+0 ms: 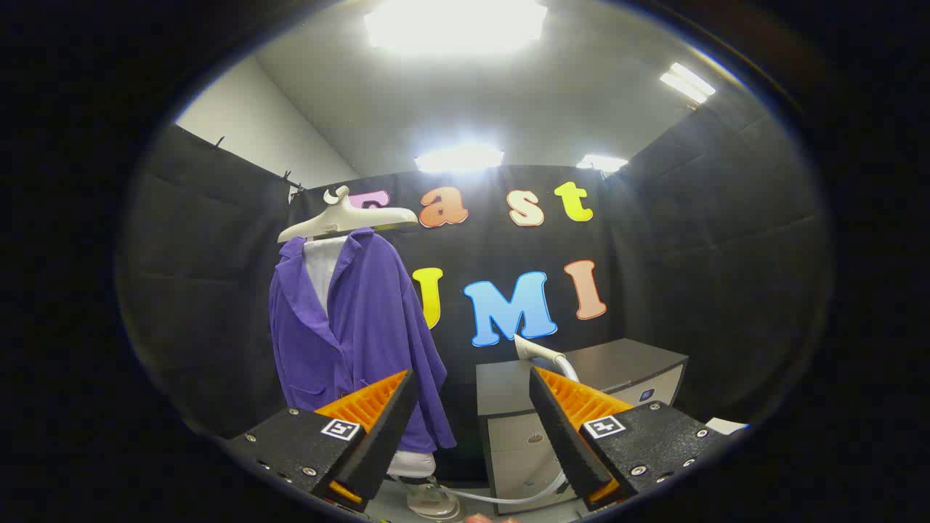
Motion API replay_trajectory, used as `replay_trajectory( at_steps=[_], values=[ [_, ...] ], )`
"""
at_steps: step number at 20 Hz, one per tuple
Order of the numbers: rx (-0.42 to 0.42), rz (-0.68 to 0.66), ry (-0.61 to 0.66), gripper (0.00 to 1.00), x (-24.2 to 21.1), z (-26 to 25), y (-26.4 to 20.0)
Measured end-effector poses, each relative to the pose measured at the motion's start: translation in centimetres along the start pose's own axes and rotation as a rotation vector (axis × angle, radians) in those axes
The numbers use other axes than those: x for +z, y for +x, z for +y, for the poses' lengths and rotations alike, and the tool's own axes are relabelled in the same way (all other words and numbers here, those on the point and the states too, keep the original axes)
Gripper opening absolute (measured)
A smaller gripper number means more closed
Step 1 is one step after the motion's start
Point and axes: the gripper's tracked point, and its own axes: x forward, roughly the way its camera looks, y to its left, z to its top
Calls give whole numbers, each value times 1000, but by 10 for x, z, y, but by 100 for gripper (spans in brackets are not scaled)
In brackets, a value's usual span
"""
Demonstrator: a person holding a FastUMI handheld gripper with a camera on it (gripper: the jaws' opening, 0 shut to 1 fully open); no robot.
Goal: Iron the clothes twice with a garment steamer, once on the left side and once on the right side.
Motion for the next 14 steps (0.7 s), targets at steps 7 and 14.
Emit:
replay_trajectory(
  at_steps=[7,14],
  values=[
    [-18,11,-16,95,-6,1,4],
    [-42,35,-7,95,-12,-1,15]
  ],
)
